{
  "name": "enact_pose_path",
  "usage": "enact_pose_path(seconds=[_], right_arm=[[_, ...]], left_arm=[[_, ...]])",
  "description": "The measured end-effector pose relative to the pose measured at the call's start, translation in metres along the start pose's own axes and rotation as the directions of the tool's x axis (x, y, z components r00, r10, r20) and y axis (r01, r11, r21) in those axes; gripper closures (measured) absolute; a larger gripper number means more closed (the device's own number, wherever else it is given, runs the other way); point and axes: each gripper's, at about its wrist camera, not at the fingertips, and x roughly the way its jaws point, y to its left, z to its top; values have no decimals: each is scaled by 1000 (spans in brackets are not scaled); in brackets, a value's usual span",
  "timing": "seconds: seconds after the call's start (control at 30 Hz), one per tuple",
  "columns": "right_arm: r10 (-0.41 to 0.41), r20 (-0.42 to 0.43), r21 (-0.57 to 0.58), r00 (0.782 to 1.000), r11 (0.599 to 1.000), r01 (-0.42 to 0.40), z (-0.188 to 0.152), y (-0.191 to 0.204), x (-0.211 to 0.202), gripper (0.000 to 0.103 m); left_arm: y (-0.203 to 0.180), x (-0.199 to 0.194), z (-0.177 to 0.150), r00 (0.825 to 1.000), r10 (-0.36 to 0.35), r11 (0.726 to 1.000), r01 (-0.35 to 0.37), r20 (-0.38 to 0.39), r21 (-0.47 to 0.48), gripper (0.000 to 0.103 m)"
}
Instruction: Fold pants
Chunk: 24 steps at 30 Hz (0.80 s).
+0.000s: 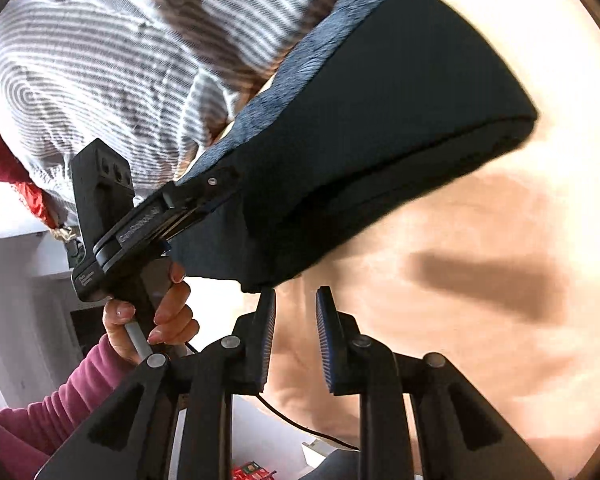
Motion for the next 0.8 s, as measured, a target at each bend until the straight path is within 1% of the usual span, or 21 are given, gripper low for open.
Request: enact_pose_path(seconds=[0.03,0.07,0.13,0.17,0.2,0.27,0.33,0.4,0.53,0.63,0.7,0.77,0.8], right_arm=[[-14,8,-6,1000,1000,14,-1,1,-2,80],[-29,18,-13,999,1000,29,-1,1,-5,80],[-57,47,-25,997,998,58,0,2,-11,80],[-69,58,-24,996,997,70,2,3,-14,80],[-73,63,-19,995,997,74,4,3,-16,80],[-77,73,-2,994,997,78,6,2,-21,80],[-93,89,2,992,996,93,10,1,-25,80],[-110,107,-10,988,994,112,13,2,-32,80],[-149,143,-49,979,986,157,24,9,-43,80],[-184,154,-73,971,978,196,35,11,-42,80],[-202,157,-81,967,973,216,42,12,-41,80],[-212,161,-84,964,970,228,45,12,-43,80],[-208,162,-84,965,971,223,47,12,-45,78]], left_arm=[[-6,3,-1,1000,0,1000,0,-7,0,60],[-8,3,-2,1000,2,1000,-2,-7,4,75],[-13,3,-7,1000,25,1000,-25,-9,16,91],[-13,1,-7,1000,17,1000,-17,1,7,98],[-15,0,-8,1000,9,1000,-9,7,-3,98],[-17,-8,-8,999,11,1000,-11,36,-17,98],[-19,-12,-10,999,15,1000,-14,47,-17,98],[-17,-10,-13,999,19,1000,-18,35,-17,98],[-11,13,-24,999,47,999,-47,-1,-26,98],[-6,27,-27,999,47,997,-48,-15,-59,97],[-8,21,-27,998,57,997,-57,-14,-57,97],[-13,6,-29,994,112,993,-112,-19,-26,97],[-17,0,-29,993,116,993,-116,-16,-14,97]])
